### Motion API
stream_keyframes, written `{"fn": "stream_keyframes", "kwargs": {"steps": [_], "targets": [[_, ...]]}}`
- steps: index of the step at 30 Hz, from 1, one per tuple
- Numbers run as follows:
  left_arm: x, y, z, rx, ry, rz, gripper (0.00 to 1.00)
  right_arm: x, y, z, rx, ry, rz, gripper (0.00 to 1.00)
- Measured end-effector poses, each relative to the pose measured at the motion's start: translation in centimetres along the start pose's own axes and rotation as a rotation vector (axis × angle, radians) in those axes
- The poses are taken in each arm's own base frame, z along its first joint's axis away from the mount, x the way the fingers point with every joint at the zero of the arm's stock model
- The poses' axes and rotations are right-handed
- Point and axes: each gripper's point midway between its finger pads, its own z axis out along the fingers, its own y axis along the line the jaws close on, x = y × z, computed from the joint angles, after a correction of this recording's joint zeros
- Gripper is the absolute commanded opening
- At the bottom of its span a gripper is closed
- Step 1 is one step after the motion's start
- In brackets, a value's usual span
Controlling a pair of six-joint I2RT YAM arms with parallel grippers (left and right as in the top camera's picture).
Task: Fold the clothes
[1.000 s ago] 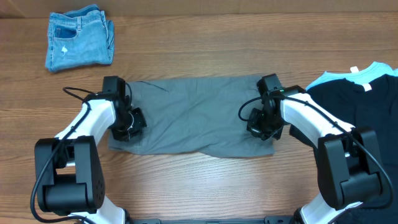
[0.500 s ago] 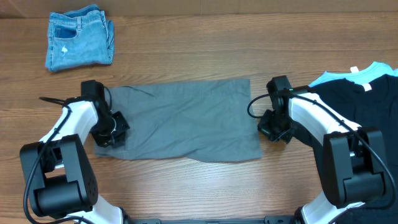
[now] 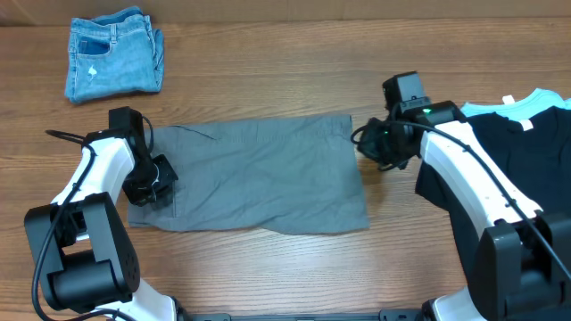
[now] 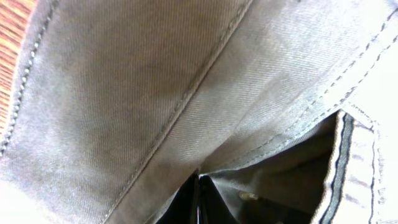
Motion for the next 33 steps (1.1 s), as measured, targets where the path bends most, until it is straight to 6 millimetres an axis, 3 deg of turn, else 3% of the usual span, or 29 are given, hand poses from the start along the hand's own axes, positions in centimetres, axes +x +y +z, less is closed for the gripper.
{"fn": "stream_keyframes", "kwargs": {"steps": [7,10,16,22,33], "targets": [[0.1,0.1,0.0,-0.005,0.003,0.000,0.04,4.8,2.1,4.8,0.007,0.191,-0.103,0.04],[0.3,0.2,0.0,-0.008,0.011,0.004,0.04,6.7,1.5,6.5,0.053,0.275,-0.106,0.04],[0.3,0.3,0.0,-0.015,0.011,0.023,0.04,8.3,-0.9,8.7,0.141,0.386,-0.064,0.04],[0.4,1.7,-0.1,-0.094,0.007,0.027,0.05,7.8,-2.4,8.1,0.198,0.384,0.006,0.04],[-0.1,2.6,-1.2,-0.152,-0.003,0.029,0.04,4.3,-6.0,7.0,0.307,0.263,0.159,0.04]]}}
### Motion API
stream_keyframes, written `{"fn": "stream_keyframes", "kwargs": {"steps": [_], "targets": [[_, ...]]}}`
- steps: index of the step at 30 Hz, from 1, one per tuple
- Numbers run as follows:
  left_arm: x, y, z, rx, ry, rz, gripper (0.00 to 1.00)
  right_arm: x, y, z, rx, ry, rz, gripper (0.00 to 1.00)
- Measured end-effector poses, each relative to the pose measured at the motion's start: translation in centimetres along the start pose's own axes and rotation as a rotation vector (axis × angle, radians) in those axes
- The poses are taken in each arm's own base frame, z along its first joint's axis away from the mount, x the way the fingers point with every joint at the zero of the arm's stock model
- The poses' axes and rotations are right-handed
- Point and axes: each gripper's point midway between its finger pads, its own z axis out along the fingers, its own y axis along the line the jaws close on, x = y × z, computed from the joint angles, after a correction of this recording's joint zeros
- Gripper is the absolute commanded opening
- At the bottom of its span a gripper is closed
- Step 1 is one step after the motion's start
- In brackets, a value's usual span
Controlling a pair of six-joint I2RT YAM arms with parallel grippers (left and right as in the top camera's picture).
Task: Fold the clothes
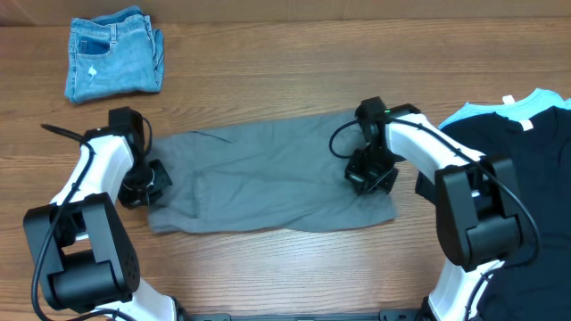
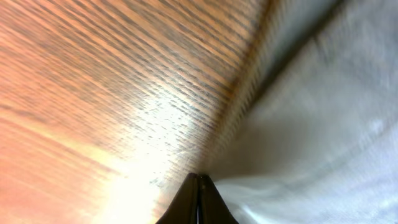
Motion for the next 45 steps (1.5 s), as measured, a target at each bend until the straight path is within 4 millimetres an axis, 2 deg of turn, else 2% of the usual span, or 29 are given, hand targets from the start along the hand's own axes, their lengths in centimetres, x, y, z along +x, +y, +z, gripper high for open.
{"fn": "stream_keyframes", "kwargs": {"steps": [3,4,5,6,7,8,11,13,16,21,29,32,36,41,45], "targets": [[-1.0,0.0,-1.6,-0.003,-0.020,-0.003,0.07,-1.3,-1.6,-0.9,0.032,-0.049,0.049,0.04],[-1.6,-0.1,-2.4,0.001,-0.032,-0.004,0.15,-1.6,-2.1,-1.5,0.043,-0.066,0.063,0.04],[-1.9,-0.1,-3.0,0.002,-0.040,-0.002,0.28,-1.9,-2.5,-2.1,0.045,-0.085,0.074,0.13],[-2.3,-0.2,-3.5,0.005,-0.050,-0.001,0.40,-2.1,-2.8,-3.1,0.045,-0.110,0.082,0.33],[-2.7,-0.3,-4.0,0.013,-0.062,0.004,0.67,-2.3,-2.8,-4.0,0.039,-0.135,0.082,0.66],[-3.0,-0.5,-4.4,0.022,-0.073,0.007,0.98,-2.5,-2.6,-5.0,0.024,-0.167,0.075,0.98],[-3.2,-1.1,-4.6,0.057,-0.076,0.016,1.00,-2.9,-1.8,-8.1,-0.032,-0.247,0.037,1.00],[-3.4,-1.9,-4.7,0.097,-0.081,0.035,1.00,-3.1,-1.3,-10.3,-0.069,-0.300,0.006,1.00],[-3.6,-2.9,-4.6,0.152,-0.089,0.070,1.00,-3.0,-1.0,-11.5,-0.092,-0.327,-0.025,1.00],[-3.4,-4.4,-3.3,0.224,-0.074,0.125,1.00,-2.7,-0.8,-11.4,-0.097,-0.316,-0.065,1.00],[-1.6,-5.1,1.5,0.219,0.087,0.158,1.00,-2.5,-0.9,-11.4,-0.093,-0.308,-0.086,1.00],[-1.6,-5.2,1.7,0.219,0.093,0.172,0.98,-2.5,-0.9,-11.4,-0.093,-0.307,-0.087,1.00],[-1.7,-5.2,1.8,0.215,0.098,0.185,0.75,-2.6,-0.8,-11.4,-0.094,-0.309,-0.087,1.00],[-1.8,-5.9,1.8,0.255,0.098,0.210,0.06,-2.7,-0.7,-11.4,-0.100,-0.316,-0.088,1.00],[-1.7,-6.6,1.6,0.297,0.102,0.227,0.04,-2.8,-0.7,-11.5,-0.102,-0.318,-0.089,1.00]]}}
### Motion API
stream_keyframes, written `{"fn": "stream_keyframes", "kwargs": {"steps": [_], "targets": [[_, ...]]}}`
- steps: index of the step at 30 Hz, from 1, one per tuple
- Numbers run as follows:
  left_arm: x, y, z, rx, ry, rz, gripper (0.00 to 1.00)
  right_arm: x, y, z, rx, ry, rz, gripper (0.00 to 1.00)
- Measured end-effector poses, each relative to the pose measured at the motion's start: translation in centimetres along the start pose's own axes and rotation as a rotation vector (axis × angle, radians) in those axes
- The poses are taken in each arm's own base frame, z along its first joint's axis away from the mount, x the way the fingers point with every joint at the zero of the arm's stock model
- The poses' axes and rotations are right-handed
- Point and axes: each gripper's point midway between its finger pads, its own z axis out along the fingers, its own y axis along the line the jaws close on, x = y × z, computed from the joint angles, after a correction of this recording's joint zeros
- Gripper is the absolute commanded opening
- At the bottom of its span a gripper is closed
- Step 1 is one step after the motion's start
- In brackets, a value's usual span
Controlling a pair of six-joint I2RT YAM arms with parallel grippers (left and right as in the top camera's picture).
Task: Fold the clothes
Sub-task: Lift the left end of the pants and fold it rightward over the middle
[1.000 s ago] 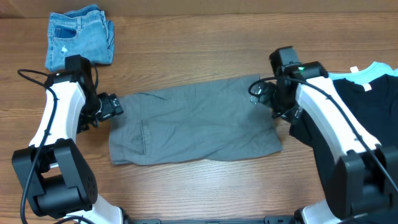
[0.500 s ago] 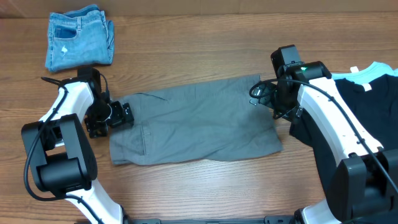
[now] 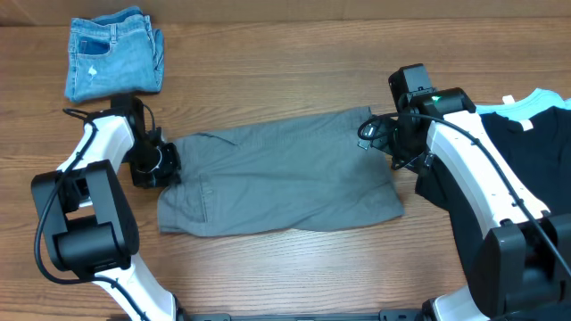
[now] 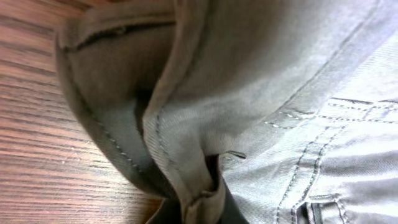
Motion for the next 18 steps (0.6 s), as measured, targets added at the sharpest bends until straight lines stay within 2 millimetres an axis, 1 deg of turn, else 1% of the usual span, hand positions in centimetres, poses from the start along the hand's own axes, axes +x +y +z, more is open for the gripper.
{"fn": "stream_keyframes", "kwargs": {"steps": [3,7,9,11,14,16,18], "targets": [[0.0,0.1,0.0,0.001,0.000,-0.004,0.04,0.0,0.0,0.0,0.000,0.001,0.000,1.00],[0.0,0.8,-0.3,-0.034,0.009,-0.035,0.04,0.3,0.1,0.0,-0.002,0.010,-0.003,1.00],[0.3,1.8,-0.7,-0.082,0.037,-0.066,0.04,0.4,0.5,0.0,-0.013,0.013,-0.010,1.00],[0.5,3.3,-1.3,-0.132,0.071,-0.112,0.04,0.5,1.1,0.1,-0.031,0.008,-0.021,1.00],[0.2,5.2,-3.3,-0.184,0.095,-0.170,0.04,0.8,2.7,0.4,-0.075,-0.001,-0.052,1.00],[-0.4,5.8,-4.9,-0.200,0.085,-0.191,0.04,1.3,3.7,0.7,-0.100,0.000,-0.078,1.00],[-1.1,5.8,-6.7,-0.210,0.062,-0.192,0.04,1.9,5.0,1.0,-0.131,-0.004,-0.112,1.00]]}}
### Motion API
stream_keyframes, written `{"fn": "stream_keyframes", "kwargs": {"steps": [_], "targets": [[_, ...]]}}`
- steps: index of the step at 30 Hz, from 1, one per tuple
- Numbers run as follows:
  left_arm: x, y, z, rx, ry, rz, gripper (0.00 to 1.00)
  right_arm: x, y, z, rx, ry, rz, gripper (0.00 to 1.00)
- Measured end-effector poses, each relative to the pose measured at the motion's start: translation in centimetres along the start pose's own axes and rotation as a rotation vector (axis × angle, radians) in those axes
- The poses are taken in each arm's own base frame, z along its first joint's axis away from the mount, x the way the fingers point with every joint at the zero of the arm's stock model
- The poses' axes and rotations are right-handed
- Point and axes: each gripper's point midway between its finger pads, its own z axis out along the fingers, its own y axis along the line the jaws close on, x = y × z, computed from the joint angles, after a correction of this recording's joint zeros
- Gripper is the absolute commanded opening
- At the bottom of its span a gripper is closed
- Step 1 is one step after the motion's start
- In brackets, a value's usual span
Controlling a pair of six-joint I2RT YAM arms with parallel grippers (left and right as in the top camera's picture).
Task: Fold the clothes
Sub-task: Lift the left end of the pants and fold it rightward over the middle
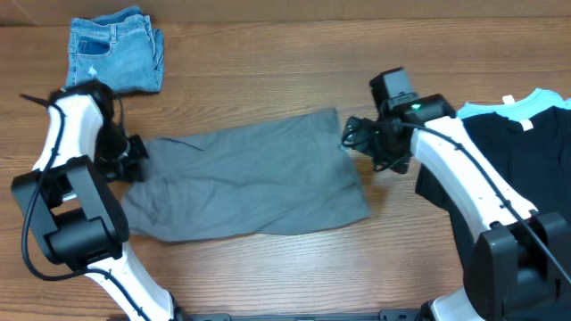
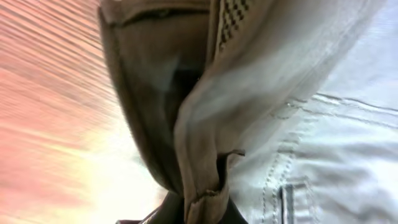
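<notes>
Grey shorts (image 1: 250, 178) lie spread across the middle of the wooden table. At their left end my left gripper (image 1: 132, 165) is shut on a bunched fold of the waistband. The left wrist view shows that fold (image 2: 205, 124) pinched upright between the fingertips of the left gripper (image 2: 202, 208), with a pocket seam to its right. My right gripper (image 1: 350, 138) sits at the shorts' upper right corner, apparently shut on the hem there. Its fingers are hard to make out from above.
Folded blue denim shorts (image 1: 114, 53) rest at the back left corner. A black shirt (image 1: 526, 152) lies over a teal shirt (image 1: 517, 102) at the right edge, under my right arm. Bare wood (image 1: 268, 53) shows behind the grey shorts.
Both grippers have shifted left, and the grey shorts have shifted left with them. The shorts' upper right corner now lies further from the black shirt. The left arm now reaches further out.
At first my left gripper was on the shorts' lower left part and my right gripper was beside their right edge. Then the right gripper pressed on the lower right area, and the shorts lay skewed to the right. Later both held upper corners. Now the shorts lie further left.
</notes>
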Motion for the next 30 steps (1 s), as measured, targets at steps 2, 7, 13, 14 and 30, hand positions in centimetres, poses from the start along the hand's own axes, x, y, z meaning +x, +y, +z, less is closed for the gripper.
{"fn": "stream_keyframes", "kwargs": {"steps": [2,7,13,14,30], "targets": [[-0.5,-0.2,-1.6,-0.001,-0.024,0.004,0.04,0.3,1.2,0.4,-0.029,-0.005,-0.029,1.00],[-0.6,-1.6,-4.6,0.003,-0.068,0.042,0.04,1.8,3.2,2.1,-0.065,0.011,-0.088,1.00],[1.3,-5.0,-9.6,0.070,-0.206,0.130,0.04,3.8,3.0,5.9,-0.036,0.126,-0.094,1.00],[2.0,-5.6,-10.7,0.081,-0.238,0.152,0.04,4.1,2.9,6.5,-0.037,0.147,-0.092,1.00],[11.6,-19.5,-16.6,0.233,-0.446,0.500,0.04,5.8,4.4,8.2,-0.135,0.259,-0.126,1.00]]}}
